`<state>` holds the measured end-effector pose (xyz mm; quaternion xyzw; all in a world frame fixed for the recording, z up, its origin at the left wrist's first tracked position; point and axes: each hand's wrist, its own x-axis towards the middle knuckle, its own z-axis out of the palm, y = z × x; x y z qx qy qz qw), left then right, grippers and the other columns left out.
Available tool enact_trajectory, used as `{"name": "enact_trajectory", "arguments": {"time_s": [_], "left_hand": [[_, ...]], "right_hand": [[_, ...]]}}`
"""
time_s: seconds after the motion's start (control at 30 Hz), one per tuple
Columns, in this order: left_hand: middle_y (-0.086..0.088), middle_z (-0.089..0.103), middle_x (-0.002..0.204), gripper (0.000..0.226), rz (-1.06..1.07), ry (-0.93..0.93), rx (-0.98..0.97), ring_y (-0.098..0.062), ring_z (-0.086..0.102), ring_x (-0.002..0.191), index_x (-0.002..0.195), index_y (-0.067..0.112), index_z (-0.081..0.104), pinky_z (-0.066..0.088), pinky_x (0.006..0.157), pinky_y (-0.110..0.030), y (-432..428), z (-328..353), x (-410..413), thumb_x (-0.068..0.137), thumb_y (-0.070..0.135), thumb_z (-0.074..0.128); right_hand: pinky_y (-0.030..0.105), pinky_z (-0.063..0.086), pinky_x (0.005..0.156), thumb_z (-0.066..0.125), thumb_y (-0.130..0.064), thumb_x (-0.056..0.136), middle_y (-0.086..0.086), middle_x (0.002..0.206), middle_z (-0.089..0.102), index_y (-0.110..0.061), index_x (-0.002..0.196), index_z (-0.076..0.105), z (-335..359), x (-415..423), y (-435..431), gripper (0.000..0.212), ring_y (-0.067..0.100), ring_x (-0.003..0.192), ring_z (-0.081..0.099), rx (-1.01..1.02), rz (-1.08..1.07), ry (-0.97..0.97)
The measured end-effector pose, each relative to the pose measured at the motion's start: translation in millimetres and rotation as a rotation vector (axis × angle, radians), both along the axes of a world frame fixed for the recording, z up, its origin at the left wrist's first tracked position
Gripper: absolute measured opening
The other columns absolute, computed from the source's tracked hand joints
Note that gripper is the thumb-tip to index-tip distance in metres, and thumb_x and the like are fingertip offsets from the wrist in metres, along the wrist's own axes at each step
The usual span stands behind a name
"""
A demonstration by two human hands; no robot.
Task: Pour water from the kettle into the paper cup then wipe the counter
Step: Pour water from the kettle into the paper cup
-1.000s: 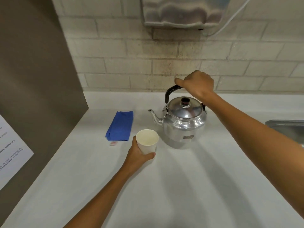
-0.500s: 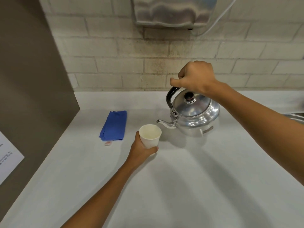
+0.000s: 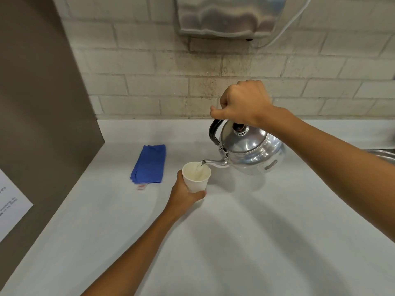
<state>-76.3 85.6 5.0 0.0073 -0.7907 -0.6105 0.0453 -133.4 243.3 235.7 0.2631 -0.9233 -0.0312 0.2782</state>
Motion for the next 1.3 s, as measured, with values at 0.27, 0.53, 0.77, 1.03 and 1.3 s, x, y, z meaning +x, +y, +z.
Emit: {"name": "enact_trajectory", "arguments": {"time_s": [0.27,0.53,0.77,1.03,1.3], "left_hand": [[0.009,0.047,0.111,0.074,-0.005,-0.001,0.009,-0.014,0.048,0.098,0.113,0.035,0.029,0.039,0.065,-0.009,-1,-8,-2,0.063,0.017,0.08],[0.026,0.042,0.098,0.076,0.001,0.0,-0.005,-0.003,0.048,0.089,0.112,0.038,0.027,0.039,0.06,-0.006,-3,-16,-4,0.063,0.018,0.081],[0.026,0.043,0.098,0.075,0.011,0.006,-0.011,-0.003,0.048,0.089,0.112,0.036,0.027,0.039,0.059,-0.004,-3,-17,-4,0.064,0.017,0.08],[0.007,0.043,0.112,0.077,0.003,0.006,-0.003,-0.012,0.045,0.101,0.121,0.027,0.029,0.037,0.062,-0.004,-4,-19,-4,0.065,0.016,0.08],[0.008,0.043,0.111,0.078,0.005,0.011,0.011,-0.011,0.047,0.097,0.12,0.029,0.028,0.041,0.059,-0.006,-5,-19,-3,0.064,0.015,0.08]], "right_hand": [[0.021,0.015,0.046,0.052,-0.042,0.079,-0.004,0.039,0.019,-0.018,0.039,0.025,0,5,-8,0.054,0.015,0.04,0.017,0.044,0.035,0.007],[0.023,0.017,0.046,0.052,-0.04,0.08,-0.004,0.039,0.019,-0.016,0.04,0.028,-1,6,-12,0.053,0.015,0.04,0.018,0.08,0.052,0.013],[0.021,0.015,0.047,0.051,-0.039,0.081,-0.003,0.04,0.019,-0.015,0.041,0.03,-2,7,-14,0.051,0.015,0.04,0.016,0.094,0.056,-0.002],[0.022,0.015,0.046,0.051,-0.039,0.081,-0.003,0.04,0.019,-0.016,0.04,0.027,2,8,-18,0.053,0.015,0.04,0.016,0.117,0.063,0.008],[0.021,0.014,0.046,0.052,-0.039,0.081,-0.004,0.04,0.019,-0.016,0.04,0.027,1,10,-22,0.053,0.014,0.04,0.014,0.131,0.079,0.014]]}}
